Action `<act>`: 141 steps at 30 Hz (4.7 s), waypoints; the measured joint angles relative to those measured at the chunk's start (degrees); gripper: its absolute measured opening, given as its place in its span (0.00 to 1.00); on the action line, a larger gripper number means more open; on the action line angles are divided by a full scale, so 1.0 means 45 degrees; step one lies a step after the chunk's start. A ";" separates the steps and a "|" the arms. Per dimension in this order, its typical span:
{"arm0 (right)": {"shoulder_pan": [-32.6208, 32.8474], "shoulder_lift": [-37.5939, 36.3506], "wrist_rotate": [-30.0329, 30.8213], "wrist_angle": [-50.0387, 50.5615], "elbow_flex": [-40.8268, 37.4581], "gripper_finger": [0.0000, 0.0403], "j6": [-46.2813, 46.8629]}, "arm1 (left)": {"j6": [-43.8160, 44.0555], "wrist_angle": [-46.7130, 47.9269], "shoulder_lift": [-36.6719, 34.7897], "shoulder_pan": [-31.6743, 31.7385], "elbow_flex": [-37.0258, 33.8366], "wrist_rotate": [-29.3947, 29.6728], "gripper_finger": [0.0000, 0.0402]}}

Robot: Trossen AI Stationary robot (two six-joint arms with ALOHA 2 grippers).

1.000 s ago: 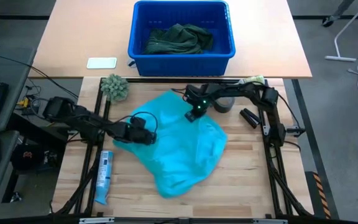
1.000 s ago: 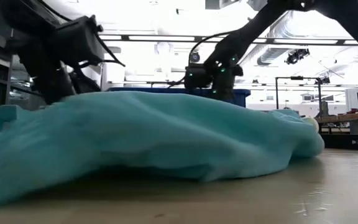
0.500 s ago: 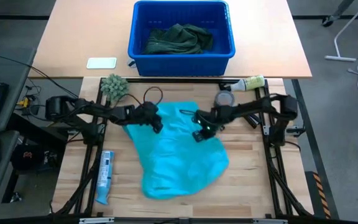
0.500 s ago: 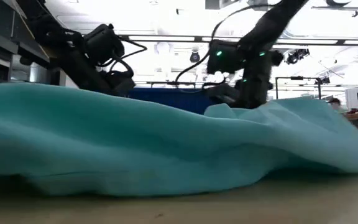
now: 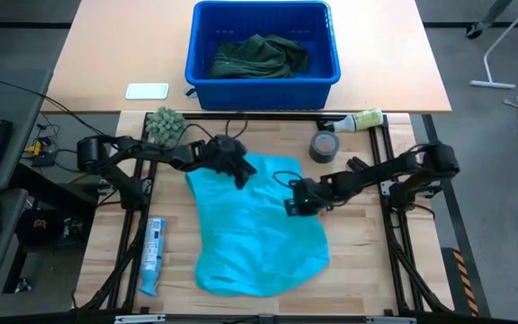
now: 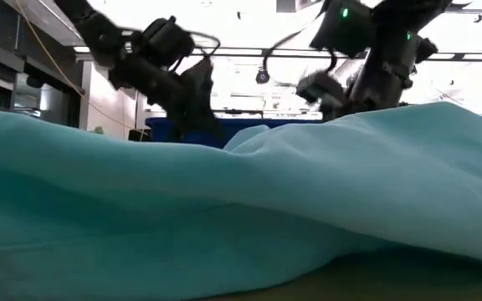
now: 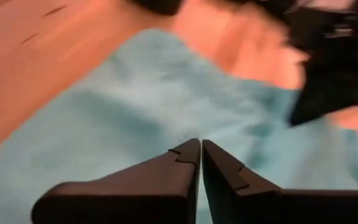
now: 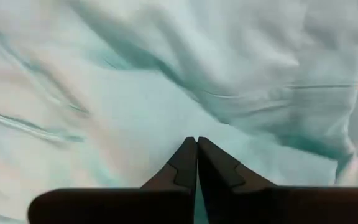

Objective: Fold laundry
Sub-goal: Fold the light blue shorts

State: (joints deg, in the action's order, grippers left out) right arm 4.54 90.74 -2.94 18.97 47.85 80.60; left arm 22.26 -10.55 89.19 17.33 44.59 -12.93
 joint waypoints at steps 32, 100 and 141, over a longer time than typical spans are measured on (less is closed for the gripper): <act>-0.3018 -0.3251 0.1936 0.1942 0.0021 0.17 -0.6892 | 1.2190 1.5807 -0.7307 0.0148 -0.0099 0.5005 0.53; -0.6976 -0.0157 -0.1735 -0.1654 0.0017 0.18 -0.6388 | 1.6218 0.6258 -0.9220 0.0157 -0.6496 0.6917 0.00; -0.7583 -0.1669 0.1967 0.1341 0.0021 0.00 -0.7972 | 1.5384 0.6278 -0.9224 0.0157 -0.6496 0.6618 0.00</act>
State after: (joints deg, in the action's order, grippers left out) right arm -29.58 83.23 5.91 25.00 47.94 44.73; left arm 91.49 17.70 47.68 18.04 15.35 16.84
